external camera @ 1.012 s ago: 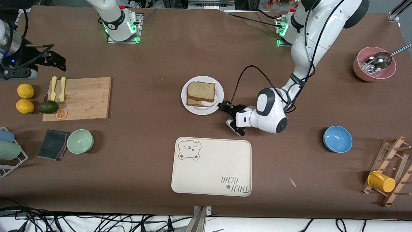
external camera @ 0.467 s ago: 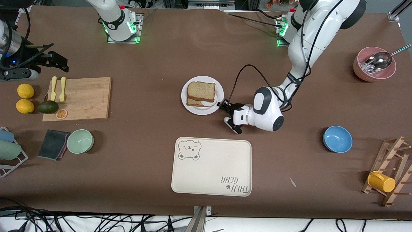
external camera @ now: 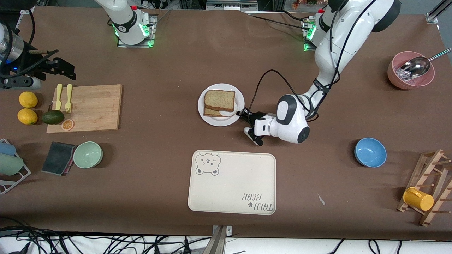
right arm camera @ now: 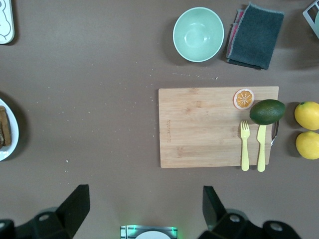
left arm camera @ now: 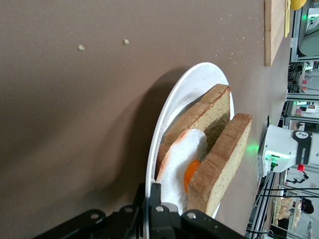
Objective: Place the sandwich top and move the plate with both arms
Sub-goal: 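Slide the plate with the left gripper onto the cream tray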
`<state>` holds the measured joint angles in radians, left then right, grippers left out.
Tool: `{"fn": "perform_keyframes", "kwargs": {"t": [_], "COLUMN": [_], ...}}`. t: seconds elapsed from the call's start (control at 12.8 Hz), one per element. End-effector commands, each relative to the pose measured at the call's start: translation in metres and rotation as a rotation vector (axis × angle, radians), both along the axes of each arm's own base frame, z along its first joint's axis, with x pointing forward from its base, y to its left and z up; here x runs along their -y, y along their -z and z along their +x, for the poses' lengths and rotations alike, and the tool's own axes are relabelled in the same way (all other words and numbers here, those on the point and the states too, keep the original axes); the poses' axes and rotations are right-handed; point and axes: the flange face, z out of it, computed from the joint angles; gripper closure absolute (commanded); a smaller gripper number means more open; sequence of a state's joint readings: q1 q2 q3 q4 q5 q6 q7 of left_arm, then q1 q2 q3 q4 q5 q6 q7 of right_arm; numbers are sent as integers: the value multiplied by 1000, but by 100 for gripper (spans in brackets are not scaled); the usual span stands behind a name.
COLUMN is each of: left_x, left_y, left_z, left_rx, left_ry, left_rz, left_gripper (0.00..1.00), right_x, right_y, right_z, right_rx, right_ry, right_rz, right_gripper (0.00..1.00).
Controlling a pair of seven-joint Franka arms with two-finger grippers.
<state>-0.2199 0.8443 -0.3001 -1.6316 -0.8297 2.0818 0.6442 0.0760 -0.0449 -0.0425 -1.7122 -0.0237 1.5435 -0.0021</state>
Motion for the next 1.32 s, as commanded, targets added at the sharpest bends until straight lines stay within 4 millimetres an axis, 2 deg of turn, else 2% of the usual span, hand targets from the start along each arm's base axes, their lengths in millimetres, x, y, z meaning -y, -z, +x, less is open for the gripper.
{"fn": "perform_keyframes", "kwargs": {"t": [0.0,0.08,0.23,0.31,0.7,0.78,0.93,1.09,1.25], "left_x": [-35,-47,-57,-65,-70,-72,-99,-113,-128], "left_y": [-32,-41,-46,-61,-92,-91,-84,-88,-79], "left_z": [23,30,37,50,84,91,112,131,151], "left_rx": [-1,-3,2,24,41,33,37,55,87], "left_ry": [-23,-31,-53,-81,-210,-249,-332,-374,-425], "left_rz": [-54,-63,-71,-87,-182,-211,-250,-268,-256], "left_gripper": [100,100,100,100,100,100,100,100,100], "right_x": [-1,-1,-1,-1,-3,-3,-2,-1,-1], "right_y": [-3,0,1,1,2,2,2,2,2], "right_z": [4,5,6,6,5,5,5,5,5], "right_rx": [2,-4,-6,-6,-9,-9,-9,-9,-9], "right_ry": [13,16,15,15,15,15,12,13,13], "right_rz": [21,20,20,20,19,19,20,20,20], "right_gripper": [0,0,0,0,0,0,0,0,0]}}
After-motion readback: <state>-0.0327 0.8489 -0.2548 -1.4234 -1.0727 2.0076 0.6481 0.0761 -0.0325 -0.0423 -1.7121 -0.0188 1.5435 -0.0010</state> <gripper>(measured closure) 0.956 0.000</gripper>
